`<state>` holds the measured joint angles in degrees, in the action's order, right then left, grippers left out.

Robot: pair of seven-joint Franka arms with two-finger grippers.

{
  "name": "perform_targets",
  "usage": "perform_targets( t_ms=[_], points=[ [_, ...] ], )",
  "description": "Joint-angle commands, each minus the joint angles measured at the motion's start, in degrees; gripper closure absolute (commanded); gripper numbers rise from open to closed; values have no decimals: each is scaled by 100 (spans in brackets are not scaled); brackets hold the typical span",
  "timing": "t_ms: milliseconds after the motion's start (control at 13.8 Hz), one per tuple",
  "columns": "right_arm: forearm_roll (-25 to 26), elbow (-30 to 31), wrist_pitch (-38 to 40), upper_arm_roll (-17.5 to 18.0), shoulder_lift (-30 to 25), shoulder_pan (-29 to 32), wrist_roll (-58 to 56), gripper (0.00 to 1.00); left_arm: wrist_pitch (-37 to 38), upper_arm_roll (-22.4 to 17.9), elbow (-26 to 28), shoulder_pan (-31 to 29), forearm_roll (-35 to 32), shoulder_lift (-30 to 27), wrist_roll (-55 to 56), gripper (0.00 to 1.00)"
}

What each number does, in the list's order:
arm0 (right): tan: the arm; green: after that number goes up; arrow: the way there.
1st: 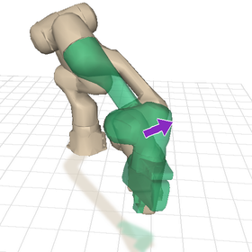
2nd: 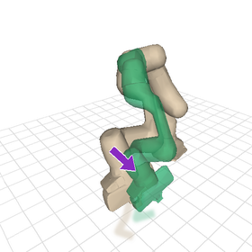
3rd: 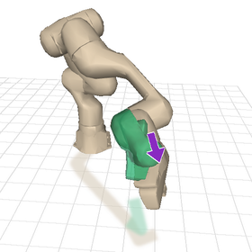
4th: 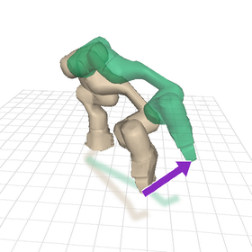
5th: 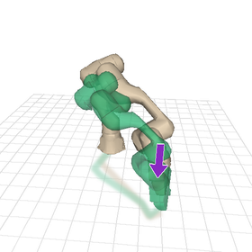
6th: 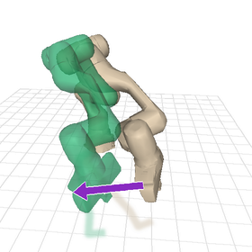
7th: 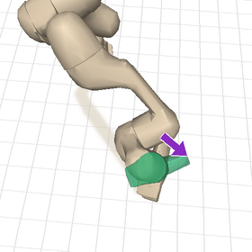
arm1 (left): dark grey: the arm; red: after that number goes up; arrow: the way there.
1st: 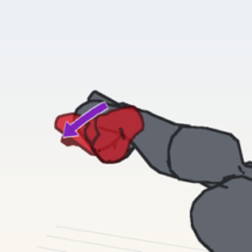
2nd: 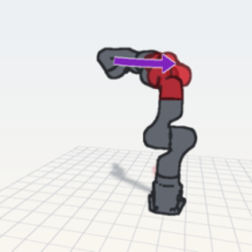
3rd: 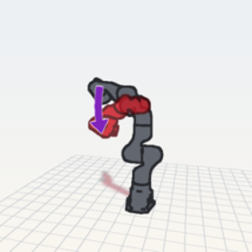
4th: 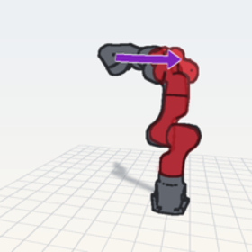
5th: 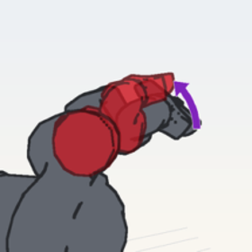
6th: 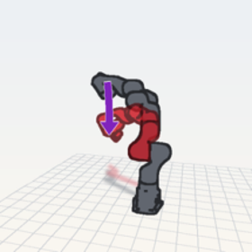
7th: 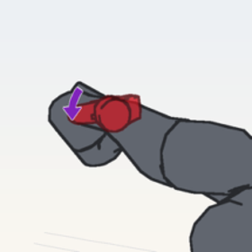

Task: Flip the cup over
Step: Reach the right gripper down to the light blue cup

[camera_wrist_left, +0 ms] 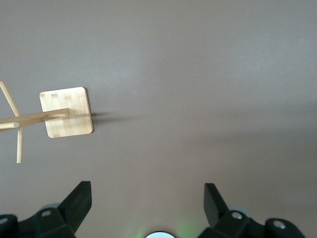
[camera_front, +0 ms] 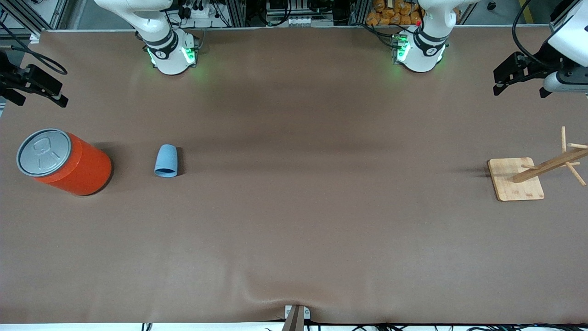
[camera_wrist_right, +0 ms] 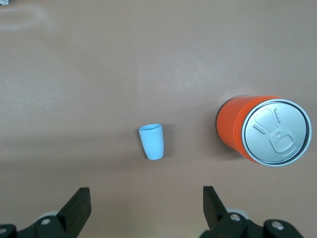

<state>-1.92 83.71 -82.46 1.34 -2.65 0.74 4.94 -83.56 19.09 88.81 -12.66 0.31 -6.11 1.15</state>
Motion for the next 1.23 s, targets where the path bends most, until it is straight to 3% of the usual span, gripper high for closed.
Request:
perform_targets(
  t_ms=[0,435,944,1161],
  points=[
    [-89,163,1,-2,-165,5,-72,0,120,25,-74,-53,31,-23,-27,0],
    [-116,111,10,-11,-51,58,-55,0,120,34,-144,-44,31,74,-18,0],
    [-72,58,28,7,1387,-170,-151,0,120,77,-136,-35,39,83,-27,0],
    [-107,416,-190,7,1740,-267,-134,0,120,77,-136,-35,39,83,-27,0]
  ],
)
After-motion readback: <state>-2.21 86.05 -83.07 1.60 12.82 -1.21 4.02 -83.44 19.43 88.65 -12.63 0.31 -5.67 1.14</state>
